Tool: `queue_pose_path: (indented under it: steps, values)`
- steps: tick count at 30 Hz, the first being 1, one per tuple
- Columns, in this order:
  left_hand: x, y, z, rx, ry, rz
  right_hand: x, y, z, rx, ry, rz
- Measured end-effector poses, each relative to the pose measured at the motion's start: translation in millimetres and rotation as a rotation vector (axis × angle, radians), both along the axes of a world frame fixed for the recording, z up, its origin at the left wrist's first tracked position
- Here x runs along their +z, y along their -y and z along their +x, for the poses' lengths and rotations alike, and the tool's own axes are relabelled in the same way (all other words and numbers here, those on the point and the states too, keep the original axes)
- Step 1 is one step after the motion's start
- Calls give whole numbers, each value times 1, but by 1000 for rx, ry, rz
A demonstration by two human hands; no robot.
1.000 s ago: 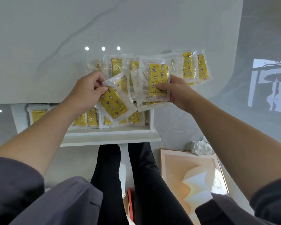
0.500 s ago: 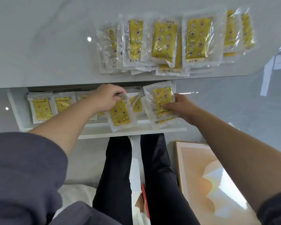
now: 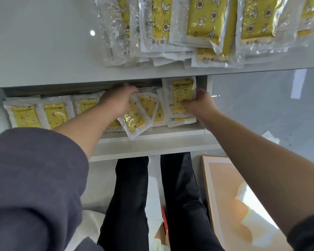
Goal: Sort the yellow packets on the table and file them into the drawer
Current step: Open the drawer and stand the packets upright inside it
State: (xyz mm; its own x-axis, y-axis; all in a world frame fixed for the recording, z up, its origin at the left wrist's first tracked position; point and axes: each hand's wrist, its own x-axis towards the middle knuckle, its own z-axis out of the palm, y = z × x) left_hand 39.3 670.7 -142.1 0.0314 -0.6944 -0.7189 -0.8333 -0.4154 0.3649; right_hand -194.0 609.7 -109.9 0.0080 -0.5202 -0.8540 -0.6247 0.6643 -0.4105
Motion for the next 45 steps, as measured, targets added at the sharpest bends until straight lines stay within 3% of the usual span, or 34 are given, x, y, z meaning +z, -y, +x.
queue_pose_path:
  steps: [3,11,18,25,29,35,45]
  values:
    - [6,-1,10,-61,-21,-77,-2,-2,12,39,-23,1]
    - [25,-22,66,-145,136,-14,-3,-13,29,23,-54,55]
    - [32,-33,79,-318,95,-4,-15,-26,30,13,-160,2]
    - [12,-38,65,7,9,-81,-19,-24,31,172,-313,-40]
    - [13,-32,47,-88,163,-214,-17,-24,29,298,-398,-73]
    - [6,-3,-7,-253,149,-208,-17,-22,18,314,-423,-49]
    - [4,-10,4,-199,483,-151,-12,-12,6,496,-512,6]
